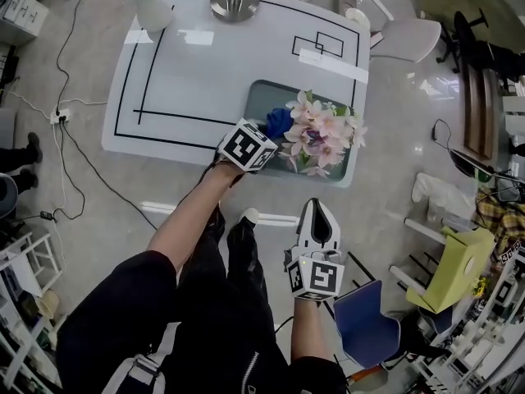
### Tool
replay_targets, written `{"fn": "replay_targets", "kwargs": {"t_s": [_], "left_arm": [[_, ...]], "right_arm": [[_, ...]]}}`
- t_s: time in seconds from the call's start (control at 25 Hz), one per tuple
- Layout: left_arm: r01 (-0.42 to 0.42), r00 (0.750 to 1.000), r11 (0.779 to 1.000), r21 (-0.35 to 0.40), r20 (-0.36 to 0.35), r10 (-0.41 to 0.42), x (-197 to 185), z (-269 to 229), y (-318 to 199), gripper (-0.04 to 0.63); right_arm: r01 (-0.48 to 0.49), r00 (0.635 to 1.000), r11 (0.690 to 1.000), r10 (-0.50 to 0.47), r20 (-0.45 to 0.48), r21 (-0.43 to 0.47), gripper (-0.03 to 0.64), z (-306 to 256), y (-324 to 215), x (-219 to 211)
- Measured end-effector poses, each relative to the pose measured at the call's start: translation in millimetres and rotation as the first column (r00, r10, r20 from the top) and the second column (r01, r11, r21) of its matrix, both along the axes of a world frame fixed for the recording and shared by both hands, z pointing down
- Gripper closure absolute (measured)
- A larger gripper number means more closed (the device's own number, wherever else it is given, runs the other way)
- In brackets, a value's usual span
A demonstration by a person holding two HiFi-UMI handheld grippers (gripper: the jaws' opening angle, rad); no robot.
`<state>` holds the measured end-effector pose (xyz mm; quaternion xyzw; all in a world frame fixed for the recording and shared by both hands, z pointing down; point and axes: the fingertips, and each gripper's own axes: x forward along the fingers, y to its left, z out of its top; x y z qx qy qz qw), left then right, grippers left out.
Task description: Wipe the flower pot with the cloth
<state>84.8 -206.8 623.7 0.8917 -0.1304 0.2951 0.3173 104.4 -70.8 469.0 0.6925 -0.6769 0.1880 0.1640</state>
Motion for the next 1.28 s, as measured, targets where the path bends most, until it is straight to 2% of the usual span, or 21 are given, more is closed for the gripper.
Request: {"fn": "replay_targets", "kwargs": {"t_s": [0.12,0.2,0.24,0.28,0.32,0.4,0.44,0.48,0.56,0.8,0.92,1.04,1.28], "left_arm": [[0.045,0.998,0.999,-0.002,-0.034,-0.045,-4,-8,11,0.472],[0.122,0.989,0.992,-0.033,-0.079,-0.124,-7,-15,17,0.472],[0.183,0.976,0.981,-0.059,-0.109,-0.189,-9,-18,19,0.472],[0.259,0.952,0.961,-0.092,-0.141,-0.270,-11,-21,19,0.472],[0.344,0.916,0.930,-0.131,-0.170,-0.363,-14,-23,20,0.472],[0.492,0.826,0.848,-0.198,-0.201,-0.527,-20,-23,23,0.472],[0.542,0.792,0.815,-0.208,-0.200,-0.577,-22,-21,26,0.472],[0.576,0.768,0.791,-0.209,-0.196,-0.610,-21,-18,31,0.472],[0.611,0.736,0.758,-0.227,-0.189,-0.650,-14,-12,41,0.472],[0.609,0.716,0.723,-0.328,-0.165,-0.678,29,-4,59,0.472],[0.616,0.708,0.713,-0.336,-0.161,-0.688,45,-3,63,0.472],[0.611,0.715,0.719,-0.332,-0.158,-0.681,60,-2,72,0.472],[0.564,0.758,0.753,-0.339,-0.148,-0.635,99,5,96,0.472]], "right_arm": [[0.004,1.000,1.000,-0.004,0.008,0.007,0.607,-1,4,-2],[0.003,1.000,1.000,-0.003,0.016,0.013,0.608,-1,8,-2],[0.002,1.000,1.000,-0.002,0.020,0.016,0.607,0,10,-2],[0.001,1.000,1.000,-0.001,0.023,0.019,0.608,0,13,-2],[-0.001,1.000,1.000,0.000,0.027,0.022,0.608,0,15,-1],[-0.005,0.999,1.000,0.004,0.035,0.027,0.607,-1,21,0],[-0.007,0.999,1.000,0.006,0.039,0.031,0.608,-2,25,1],[-0.010,0.999,0.999,0.009,0.042,0.034,0.609,-3,28,3],[-0.020,0.999,0.999,0.018,0.048,0.041,0.608,-5,35,8],[-0.047,0.998,0.997,0.044,0.054,0.055,0.609,-10,63,36],[-0.071,0.996,0.996,0.068,0.060,0.054,0.607,-10,78,55],[-0.090,0.994,0.994,0.086,0.070,0.058,0.608,-10,91,71],[-0.091,0.993,0.994,0.085,0.082,0.065,0.608,-9,105,97]]}}
